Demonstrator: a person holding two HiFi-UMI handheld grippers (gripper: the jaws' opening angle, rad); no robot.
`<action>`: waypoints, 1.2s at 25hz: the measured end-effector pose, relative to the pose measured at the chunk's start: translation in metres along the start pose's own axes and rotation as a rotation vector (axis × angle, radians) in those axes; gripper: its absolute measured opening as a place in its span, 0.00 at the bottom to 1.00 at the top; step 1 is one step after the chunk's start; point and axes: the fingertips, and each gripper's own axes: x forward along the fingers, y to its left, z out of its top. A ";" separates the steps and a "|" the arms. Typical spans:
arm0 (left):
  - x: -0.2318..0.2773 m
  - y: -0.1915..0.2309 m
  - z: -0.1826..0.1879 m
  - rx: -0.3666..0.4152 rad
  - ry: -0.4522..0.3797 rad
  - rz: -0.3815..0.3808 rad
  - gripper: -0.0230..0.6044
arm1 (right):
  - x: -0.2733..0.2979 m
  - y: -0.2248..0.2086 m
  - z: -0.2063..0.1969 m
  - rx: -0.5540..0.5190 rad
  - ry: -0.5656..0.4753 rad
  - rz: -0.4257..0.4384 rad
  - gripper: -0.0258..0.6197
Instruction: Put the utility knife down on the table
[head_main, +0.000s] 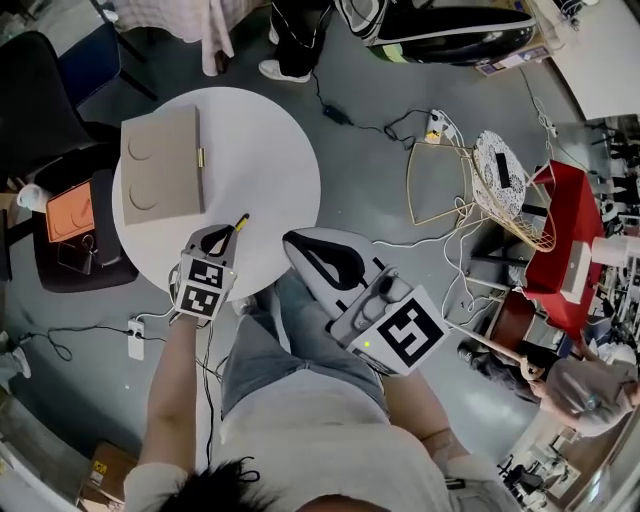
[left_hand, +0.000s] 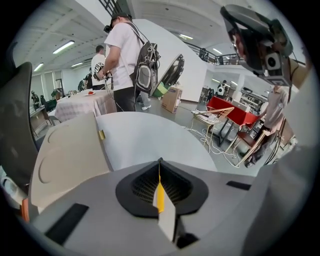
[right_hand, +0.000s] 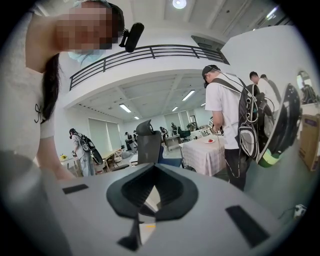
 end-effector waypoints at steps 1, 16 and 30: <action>-0.004 0.000 0.003 -0.001 -0.009 0.000 0.06 | 0.000 0.002 0.001 -0.003 -0.003 0.002 0.05; -0.116 -0.025 0.083 0.031 -0.338 0.001 0.05 | -0.004 0.051 0.019 -0.057 -0.050 0.019 0.05; -0.246 -0.058 0.135 0.044 -0.646 -0.037 0.05 | -0.006 0.106 0.032 -0.106 -0.096 0.028 0.05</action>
